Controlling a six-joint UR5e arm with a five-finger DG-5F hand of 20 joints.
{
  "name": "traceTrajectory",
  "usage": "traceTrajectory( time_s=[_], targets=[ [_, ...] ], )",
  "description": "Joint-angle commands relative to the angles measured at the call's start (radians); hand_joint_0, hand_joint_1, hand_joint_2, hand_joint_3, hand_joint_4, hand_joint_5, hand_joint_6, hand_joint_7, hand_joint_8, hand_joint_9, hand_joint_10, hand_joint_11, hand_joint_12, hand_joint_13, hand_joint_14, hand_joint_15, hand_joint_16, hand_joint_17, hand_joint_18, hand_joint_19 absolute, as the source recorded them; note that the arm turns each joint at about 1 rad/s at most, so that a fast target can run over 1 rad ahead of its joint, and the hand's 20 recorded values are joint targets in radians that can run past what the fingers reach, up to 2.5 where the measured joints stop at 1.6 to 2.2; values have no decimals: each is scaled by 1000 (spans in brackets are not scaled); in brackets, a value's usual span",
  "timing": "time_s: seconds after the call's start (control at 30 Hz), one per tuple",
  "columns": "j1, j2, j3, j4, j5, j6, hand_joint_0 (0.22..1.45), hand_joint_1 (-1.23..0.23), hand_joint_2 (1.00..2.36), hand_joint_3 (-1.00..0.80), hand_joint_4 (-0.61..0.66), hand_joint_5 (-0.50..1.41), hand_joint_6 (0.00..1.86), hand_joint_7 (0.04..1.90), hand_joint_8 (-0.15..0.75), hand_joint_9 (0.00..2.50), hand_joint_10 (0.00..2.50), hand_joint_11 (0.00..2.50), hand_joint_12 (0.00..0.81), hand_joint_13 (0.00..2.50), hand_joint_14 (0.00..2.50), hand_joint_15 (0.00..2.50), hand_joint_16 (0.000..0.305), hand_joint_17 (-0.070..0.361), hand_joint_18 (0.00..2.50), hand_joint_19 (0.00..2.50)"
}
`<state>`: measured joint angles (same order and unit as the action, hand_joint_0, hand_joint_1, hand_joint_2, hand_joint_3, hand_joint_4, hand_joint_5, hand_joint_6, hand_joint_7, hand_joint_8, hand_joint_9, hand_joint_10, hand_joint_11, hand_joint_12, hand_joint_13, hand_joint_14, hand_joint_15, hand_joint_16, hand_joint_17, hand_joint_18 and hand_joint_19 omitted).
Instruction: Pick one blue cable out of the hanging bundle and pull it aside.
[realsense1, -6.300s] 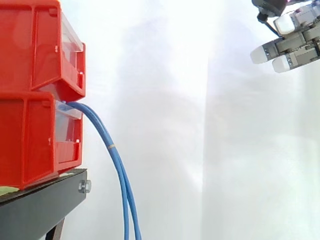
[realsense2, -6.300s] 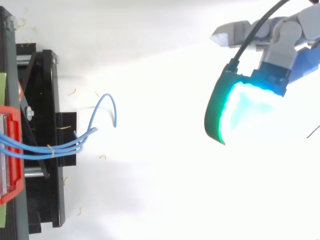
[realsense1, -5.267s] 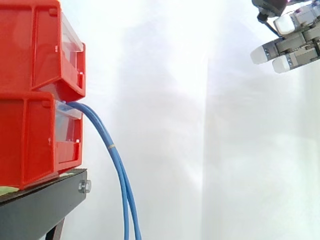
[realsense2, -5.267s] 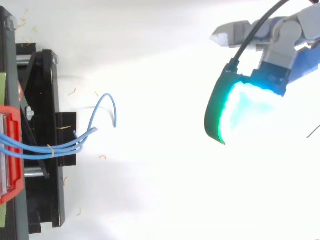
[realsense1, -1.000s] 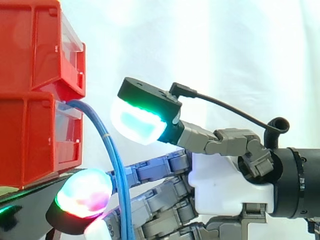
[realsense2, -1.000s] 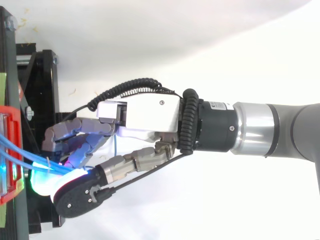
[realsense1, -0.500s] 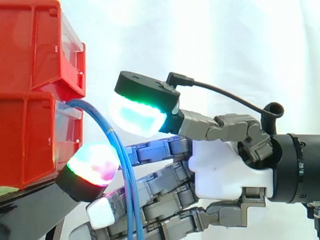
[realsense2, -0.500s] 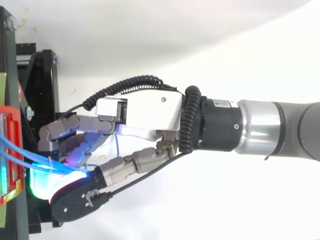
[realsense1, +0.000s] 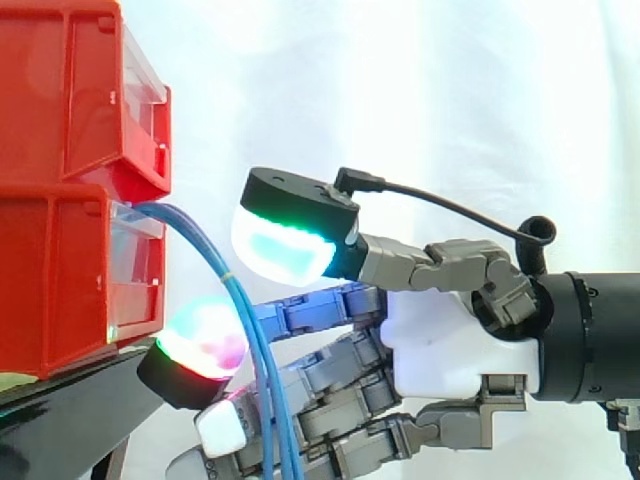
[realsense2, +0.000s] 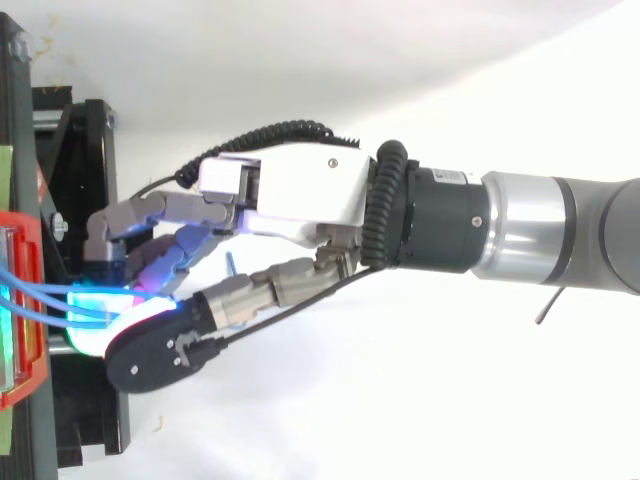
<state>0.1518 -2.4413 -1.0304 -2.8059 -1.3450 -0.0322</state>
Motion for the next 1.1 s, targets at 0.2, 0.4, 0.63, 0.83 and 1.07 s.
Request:
traceTrajectory(
  time_s=[0.2,0.4,0.63,0.83,1.07],
  targets=[
    [-9,-1,0,-7,7,-3,562,-571,1011,-376,221,-119,589,1235,364,819,12,402,385,543,9,269,58,131,540,322],
    [-8,1,4,-7,21,-3,579,-607,1016,-299,190,-175,766,1026,355,798,11,447,384,545,9,273,58,130,544,319],
    [0,1,18,-24,24,-8,571,-606,1014,-332,212,-185,798,960,355,802,11,456,385,555,9,282,58,131,556,326],
    [3,1,18,-26,46,-6,582,-611,1016,-301,197,-190,818,987,355,816,12,472,384,573,11,288,58,129,589,332],
    [3,1,49,-81,44,-6,584,-631,1020,-231,206,-201,866,990,354,820,14,513,380,610,10,319,57,128,609,337]
  ],
)
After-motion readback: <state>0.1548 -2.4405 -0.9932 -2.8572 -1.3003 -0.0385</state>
